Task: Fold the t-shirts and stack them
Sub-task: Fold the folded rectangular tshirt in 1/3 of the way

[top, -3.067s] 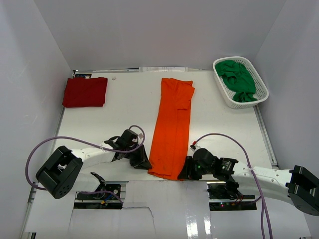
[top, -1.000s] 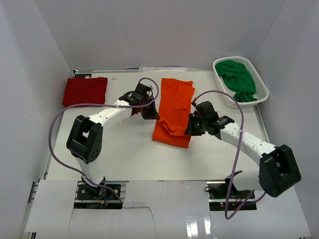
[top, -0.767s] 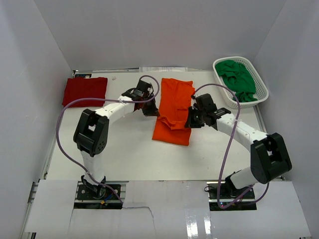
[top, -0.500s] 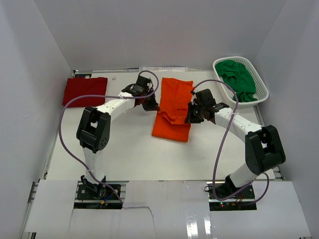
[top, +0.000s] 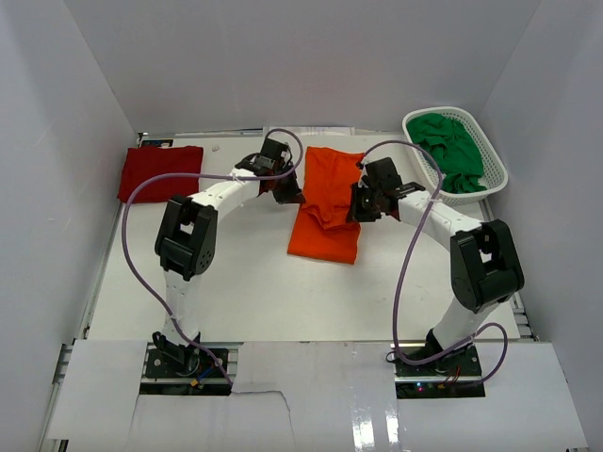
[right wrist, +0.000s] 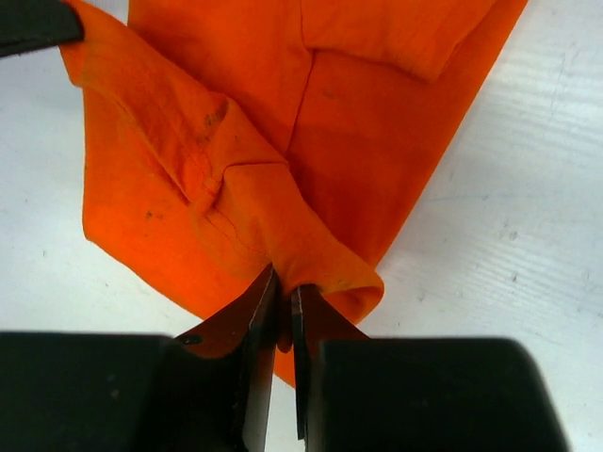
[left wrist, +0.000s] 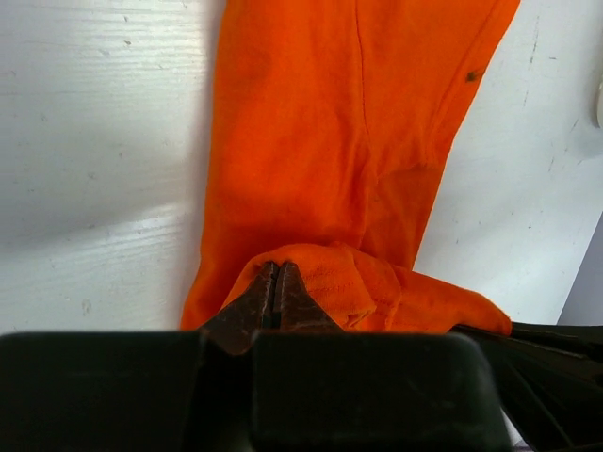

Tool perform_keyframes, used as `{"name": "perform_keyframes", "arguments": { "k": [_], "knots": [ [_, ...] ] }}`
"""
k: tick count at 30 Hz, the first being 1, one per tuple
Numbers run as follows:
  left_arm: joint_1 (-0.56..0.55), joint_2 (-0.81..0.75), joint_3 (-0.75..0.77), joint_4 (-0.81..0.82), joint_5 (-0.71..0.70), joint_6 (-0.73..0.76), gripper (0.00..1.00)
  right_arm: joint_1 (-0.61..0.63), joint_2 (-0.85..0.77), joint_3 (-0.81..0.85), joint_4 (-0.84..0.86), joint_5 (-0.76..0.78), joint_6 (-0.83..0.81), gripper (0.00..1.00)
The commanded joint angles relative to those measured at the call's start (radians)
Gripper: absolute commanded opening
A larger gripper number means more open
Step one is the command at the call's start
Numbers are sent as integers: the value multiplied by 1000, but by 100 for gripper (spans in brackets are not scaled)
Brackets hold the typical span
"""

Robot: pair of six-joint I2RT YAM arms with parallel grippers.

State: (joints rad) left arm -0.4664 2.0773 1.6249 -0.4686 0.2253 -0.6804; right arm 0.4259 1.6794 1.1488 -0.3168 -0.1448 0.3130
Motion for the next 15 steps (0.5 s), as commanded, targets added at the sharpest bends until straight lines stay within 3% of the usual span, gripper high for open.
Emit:
{"name": "perform_keyframes", "arguments": {
  "k": [1,4,7,8,9,11,15],
  "knots": [
    [12,3,46,7,3,-1,3,-18,40,75,21,2,-28,16],
    [20,18,55,13,-4,-13,8,-36,83,123,24,17,-34,20],
    [32,39,64,27,-7,-28,33,-56,132,173,30,39,-31,38],
    [35,44,70,37,-7,-40,56,-62,141,193,33,66,-16,64],
    [38,49,73,47,-7,-45,69,-64,150,199,36,89,-8,77],
    [43,58,87,56,-29,-54,96,-70,154,197,60,152,9,92],
    [46,34,116,107,-79,-51,98,-73,90,138,191,238,21,96]
  ]
}}
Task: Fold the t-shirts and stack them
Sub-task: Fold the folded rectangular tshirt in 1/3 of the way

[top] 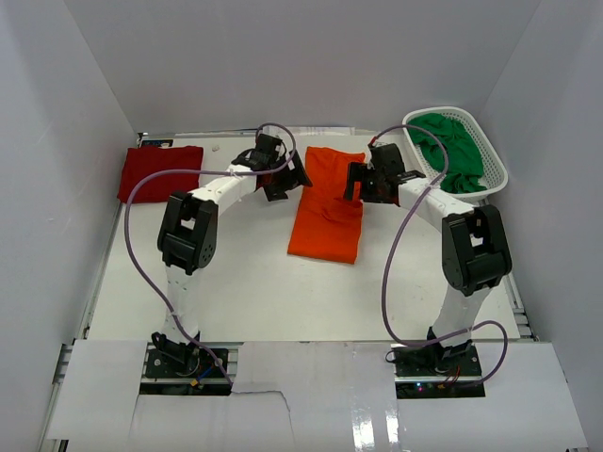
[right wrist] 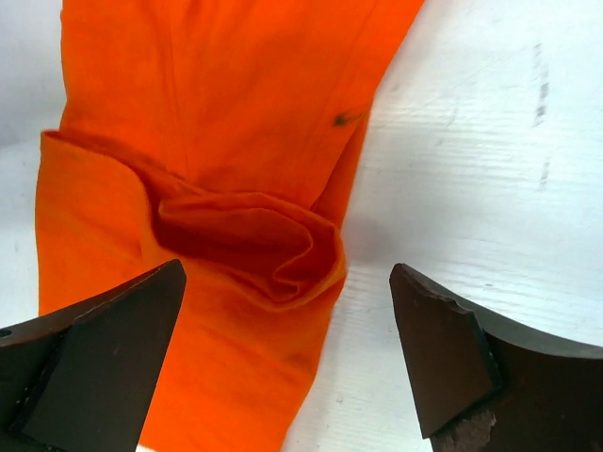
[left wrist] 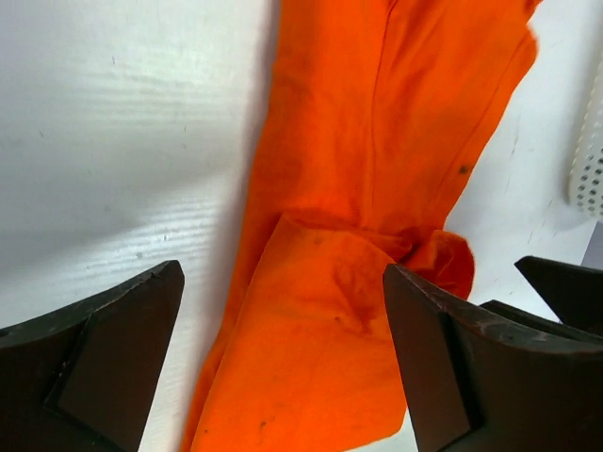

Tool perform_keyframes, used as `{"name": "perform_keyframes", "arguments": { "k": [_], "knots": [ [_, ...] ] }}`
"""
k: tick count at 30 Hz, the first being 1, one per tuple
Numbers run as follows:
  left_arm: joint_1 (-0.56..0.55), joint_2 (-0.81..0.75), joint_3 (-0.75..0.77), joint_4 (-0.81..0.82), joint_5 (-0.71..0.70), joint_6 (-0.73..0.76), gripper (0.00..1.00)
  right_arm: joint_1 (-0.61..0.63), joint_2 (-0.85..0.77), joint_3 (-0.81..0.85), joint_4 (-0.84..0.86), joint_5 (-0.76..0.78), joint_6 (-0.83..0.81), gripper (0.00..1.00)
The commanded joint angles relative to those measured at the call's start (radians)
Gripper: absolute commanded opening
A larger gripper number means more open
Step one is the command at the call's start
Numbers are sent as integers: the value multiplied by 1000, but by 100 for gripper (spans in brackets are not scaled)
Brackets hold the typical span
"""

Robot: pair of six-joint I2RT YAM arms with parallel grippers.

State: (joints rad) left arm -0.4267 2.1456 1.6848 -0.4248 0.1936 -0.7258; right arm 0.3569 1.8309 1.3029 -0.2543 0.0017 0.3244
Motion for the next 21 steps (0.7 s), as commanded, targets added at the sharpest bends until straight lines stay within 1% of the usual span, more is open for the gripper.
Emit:
{"name": "perform_keyframes", "arguments": {
  "k": [1,2,3,5,6,7,8,9,10,11,12,13,15,16,17,18,19,20,21],
  "knots": [
    [6,-49,61,63,-54,8,98,-4,-83,-33,154,89,4,96],
    [6,-65,59,64,-71,15,98,-6,-105,-53,180,80,-2,96],
    [3,-116,27,78,-72,20,98,-6,-149,-72,225,67,-7,96],
    [-1,-171,-25,92,-66,34,98,-6,-189,-125,242,11,-15,95],
    [-4,-226,-57,101,-54,38,98,-7,-203,-134,242,-52,-16,95],
    [-12,-254,-132,109,-36,46,98,-9,-202,-139,228,-160,-12,94],
    [-14,-279,-175,124,-8,46,98,-12,-196,-140,219,-216,-7,93],
    [-15,-330,-222,161,56,40,98,-13,-187,-145,213,-270,-2,93],
    [-18,-357,-329,188,90,36,98,-13,-186,-171,219,-335,5,92],
    [-23,-378,-379,249,127,26,98,-15,-191,-186,224,-354,18,92],
    [-26,-413,-464,279,192,22,98,-15,-193,-209,242,-376,24,91],
    [-29,-423,-499,308,220,22,97,-18,-188,-247,324,-425,31,88],
    [-32,-432,-552,406,303,31,96,-35,-147,-257,375,-491,65,82],
    [-32,-426,-582,432,331,31,96,-38,-125,-251,397,-573,74,77],
    [-32,-417,-586,490,360,20,95,-50,-101,-231,438,-609,100,73],
    [-37,-408,-593,526,388,13,95,-56,-47,-220,463,-635,114,64],
    [-43,-383,-602,559,455,2,94,-61,-17,-205,478,-696,126,41],
    [-52,-365,-591,578,473,5,93,-73,43,-176,516,-724,154,33],
    [-79,-346,-577,578,483,15,93,-78,69,-165,538,-762,168,24]
  ]
}}
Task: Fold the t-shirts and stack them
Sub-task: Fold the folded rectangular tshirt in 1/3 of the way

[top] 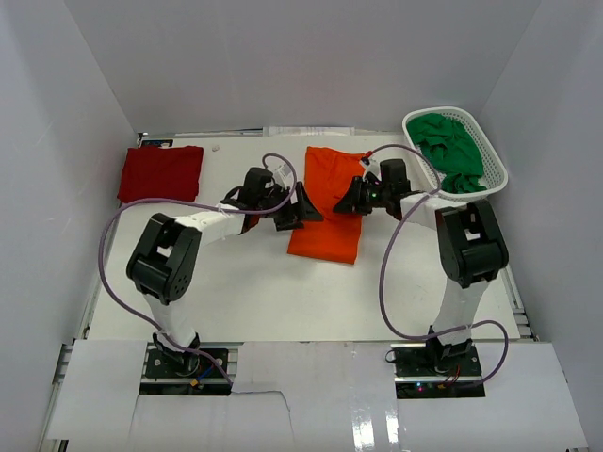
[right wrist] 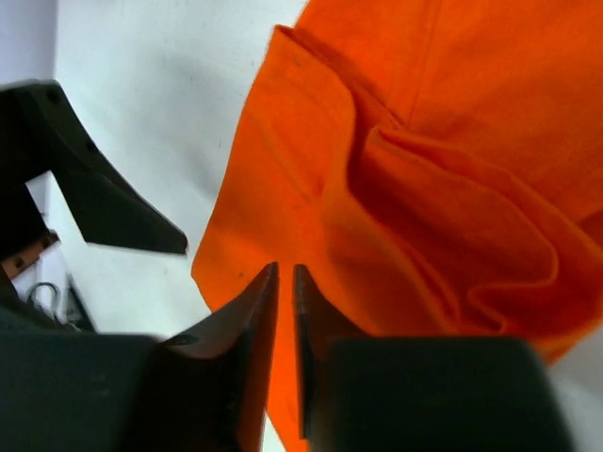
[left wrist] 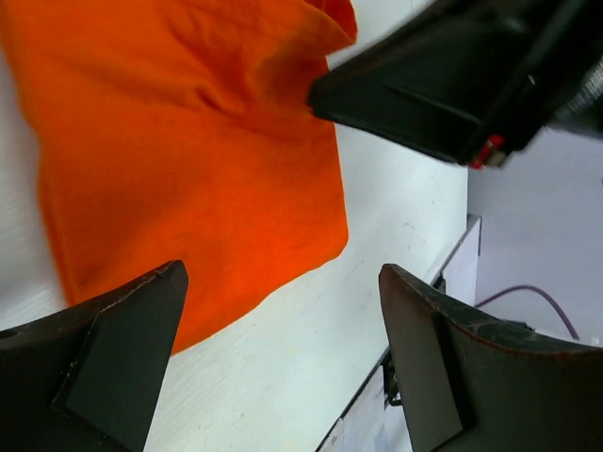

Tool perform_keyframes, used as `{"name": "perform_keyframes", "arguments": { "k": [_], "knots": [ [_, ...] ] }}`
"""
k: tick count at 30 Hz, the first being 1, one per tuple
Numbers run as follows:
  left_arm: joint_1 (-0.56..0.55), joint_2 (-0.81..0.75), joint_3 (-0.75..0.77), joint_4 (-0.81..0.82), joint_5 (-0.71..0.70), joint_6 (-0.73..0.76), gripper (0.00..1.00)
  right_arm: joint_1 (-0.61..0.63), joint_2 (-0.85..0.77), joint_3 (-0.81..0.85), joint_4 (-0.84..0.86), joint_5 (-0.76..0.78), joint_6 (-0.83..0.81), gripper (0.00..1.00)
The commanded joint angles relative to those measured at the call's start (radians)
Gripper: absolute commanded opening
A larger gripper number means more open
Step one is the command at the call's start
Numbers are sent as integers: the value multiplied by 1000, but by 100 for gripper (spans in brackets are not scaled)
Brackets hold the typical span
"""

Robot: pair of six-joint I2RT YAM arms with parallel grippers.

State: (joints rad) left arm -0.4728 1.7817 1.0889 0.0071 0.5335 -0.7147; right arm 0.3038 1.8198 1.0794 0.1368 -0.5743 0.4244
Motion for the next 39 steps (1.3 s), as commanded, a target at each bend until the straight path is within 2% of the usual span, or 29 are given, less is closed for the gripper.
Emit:
{"name": "perform_keyframes", "arguments": {
  "k": [1,3,7,10,14,18,20,21,23,24,25,27,32,35,36,38,39],
  "knots": [
    [-47,56,31,148,134,17,93,-28,107,66,177,-208,83,14],
    [-75,94,48,177,125,30,93,-35,188,94,273,-240,135,10],
    [-90,195,65,202,117,0,91,-46,323,178,284,-239,152,10],
    [-119,219,43,185,42,20,91,-49,387,215,282,-175,119,10],
    [-151,214,33,6,-180,60,91,-61,438,258,282,-121,93,11],
    [-171,209,-32,-30,-246,52,91,-75,461,332,235,-98,67,14],
    [-185,211,-44,-35,-259,46,91,-78,458,367,195,-88,36,20],
    [-190,212,-52,-35,-271,44,91,-77,455,379,182,-94,27,29],
    [-196,208,-58,-36,-274,37,91,-78,435,401,162,-110,10,40],
    [-197,205,-60,-36,-277,34,91,-78,421,401,162,-111,7,55],
    [-198,194,-57,-36,-279,32,91,-80,403,398,162,-108,1,59],
    [-198,174,-47,-38,-273,31,92,-83,336,383,149,-90,-18,66],
    [-196,35,43,-105,-248,27,96,-103,110,298,110,-65,-59,72],
    [-196,-68,98,-166,-247,34,98,-103,-49,212,11,-13,-104,74],
    [-197,-130,111,-182,-238,29,98,-103,-86,188,-61,22,-108,84],
    [-197,-174,141,-251,-225,15,98,-101,-174,133,-147,51,-115,88],
    [-196,-198,166,-309,-227,12,98,-101,-195,98,-260,72,-118,89]
  ]
}}
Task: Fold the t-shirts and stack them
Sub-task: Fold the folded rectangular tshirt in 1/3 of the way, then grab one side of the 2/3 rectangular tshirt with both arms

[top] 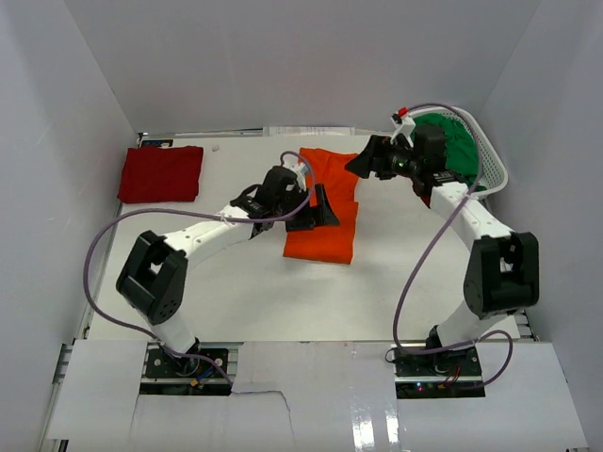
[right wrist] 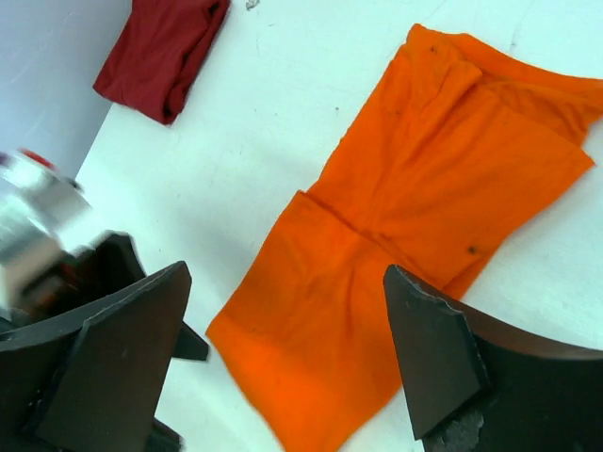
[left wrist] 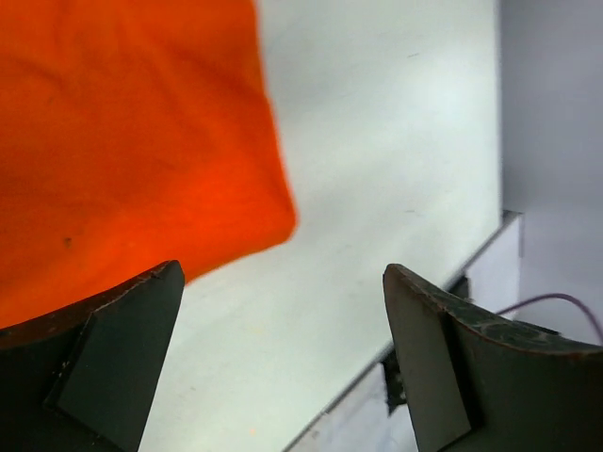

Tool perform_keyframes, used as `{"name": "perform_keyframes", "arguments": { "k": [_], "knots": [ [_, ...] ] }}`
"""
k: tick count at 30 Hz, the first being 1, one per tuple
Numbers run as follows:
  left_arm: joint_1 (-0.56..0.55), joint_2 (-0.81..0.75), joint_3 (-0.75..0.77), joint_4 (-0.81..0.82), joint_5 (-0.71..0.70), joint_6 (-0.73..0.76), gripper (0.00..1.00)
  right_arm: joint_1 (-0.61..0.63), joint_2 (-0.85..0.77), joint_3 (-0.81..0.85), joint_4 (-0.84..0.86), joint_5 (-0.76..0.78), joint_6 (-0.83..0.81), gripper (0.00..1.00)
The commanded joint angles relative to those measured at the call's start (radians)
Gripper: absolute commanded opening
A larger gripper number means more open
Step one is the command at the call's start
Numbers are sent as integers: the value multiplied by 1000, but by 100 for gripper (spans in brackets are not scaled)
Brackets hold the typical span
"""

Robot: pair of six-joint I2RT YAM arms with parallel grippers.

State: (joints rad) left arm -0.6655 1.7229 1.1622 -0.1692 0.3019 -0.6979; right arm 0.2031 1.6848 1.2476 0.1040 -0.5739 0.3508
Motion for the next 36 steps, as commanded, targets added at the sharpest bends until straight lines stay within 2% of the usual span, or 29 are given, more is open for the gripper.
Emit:
{"name": "perform_keyframes", "arguments": {
  "k": [1,3,4,8,12,15,17,19,20,21,25,36],
  "knots": [
    [7,-147,97,-160,3,-5,98,-1,-98,-100,-259,71,-30,90],
    [33,-175,65,-193,12,-5,98,1,-146,-175,-286,37,-12,90],
    [76,-186,38,-194,22,-2,98,2,-198,-271,-279,26,11,90],
    [202,-204,-100,-171,83,17,98,4,-321,-460,-259,-16,69,90],
    [245,-227,-156,-188,43,51,98,5,-466,-610,-254,-30,134,89],
    [247,-220,-168,-187,40,48,98,5,-477,-669,-208,-59,172,88],
    [248,-195,-182,-182,48,44,98,5,-468,-730,-153,-86,201,88],
    [248,-168,-202,-159,63,34,98,7,-427,-779,-16,-116,249,87],
    [248,-167,-206,-153,65,29,98,7,-410,-780,-15,-119,267,87],
    [248,-148,-213,-148,66,26,98,6,-392,-809,67,-130,287,85],
    [248,-103,-228,-130,56,5,98,7,-286,-841,225,-147,396,83],
    [248,-8,-248,-52,9,-72,98,38,-134,-795,339,-26,499,79]
  ]
}}
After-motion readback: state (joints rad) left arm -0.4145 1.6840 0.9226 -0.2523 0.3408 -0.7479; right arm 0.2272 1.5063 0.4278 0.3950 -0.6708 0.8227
